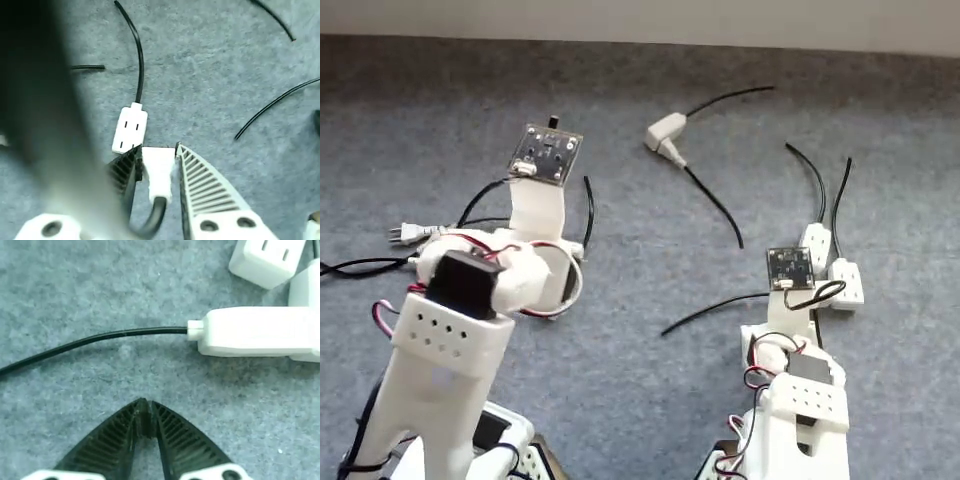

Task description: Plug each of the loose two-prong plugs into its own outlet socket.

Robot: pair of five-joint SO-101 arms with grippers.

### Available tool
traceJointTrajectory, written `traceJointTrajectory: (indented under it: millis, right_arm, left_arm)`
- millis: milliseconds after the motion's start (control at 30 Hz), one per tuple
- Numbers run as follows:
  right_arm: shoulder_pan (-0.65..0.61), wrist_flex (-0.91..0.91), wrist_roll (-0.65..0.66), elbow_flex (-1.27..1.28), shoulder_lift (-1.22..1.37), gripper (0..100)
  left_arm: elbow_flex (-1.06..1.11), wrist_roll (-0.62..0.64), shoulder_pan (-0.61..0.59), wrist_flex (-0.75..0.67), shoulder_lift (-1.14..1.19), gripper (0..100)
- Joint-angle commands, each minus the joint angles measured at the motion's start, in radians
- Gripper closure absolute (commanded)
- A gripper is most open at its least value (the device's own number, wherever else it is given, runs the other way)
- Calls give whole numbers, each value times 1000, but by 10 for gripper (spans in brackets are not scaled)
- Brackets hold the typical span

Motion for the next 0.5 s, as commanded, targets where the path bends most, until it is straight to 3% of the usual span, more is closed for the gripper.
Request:
traceJointTrajectory:
  millis: [0, 100, 267, 467]
  right_arm:
    - [-13, -27, -6, 1, 5, 991]
    - [-13, -27, -6, 1, 5, 991]
    - [-13, -27, -6, 1, 5, 991]
    - [-13, -27, -6, 1, 5, 991]
  left_arm:
    - [-41, -292, -101, 14, -21, 994]
    - [-21, -416, -136, 21, -21, 994]
    - [50, -419, -142, 15, 16, 994]
    - [-12, -419, -142, 15, 283, 994]
